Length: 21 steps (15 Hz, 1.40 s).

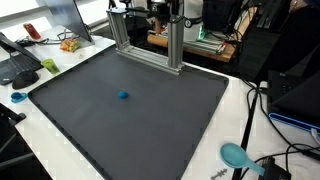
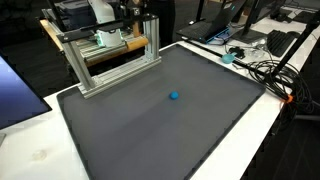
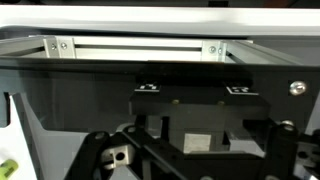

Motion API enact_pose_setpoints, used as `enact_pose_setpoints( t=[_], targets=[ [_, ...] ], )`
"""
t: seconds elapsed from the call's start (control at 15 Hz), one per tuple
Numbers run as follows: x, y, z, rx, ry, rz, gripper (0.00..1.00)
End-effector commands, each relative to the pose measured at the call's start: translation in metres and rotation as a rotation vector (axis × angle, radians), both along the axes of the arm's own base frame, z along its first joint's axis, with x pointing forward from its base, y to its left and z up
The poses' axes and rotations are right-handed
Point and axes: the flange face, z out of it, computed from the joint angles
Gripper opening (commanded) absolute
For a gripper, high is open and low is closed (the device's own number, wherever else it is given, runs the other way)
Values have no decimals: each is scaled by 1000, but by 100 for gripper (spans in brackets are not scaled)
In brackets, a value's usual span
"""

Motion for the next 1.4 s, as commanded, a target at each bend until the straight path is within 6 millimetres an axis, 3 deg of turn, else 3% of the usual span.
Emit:
enact_pose_setpoints(
  t=[0.0,0.4,0.53,0.87,1.33],
  targets=[
    [-11,0,4,30,-1,-19,69],
    [-11,-1,7,31,-12,-40,27],
    [-11,-2,9,29,-21,-45,22],
    [4,-3,16,17,-68,-46,22],
    [56,-4,46,18,-173,-20,22]
  ],
)
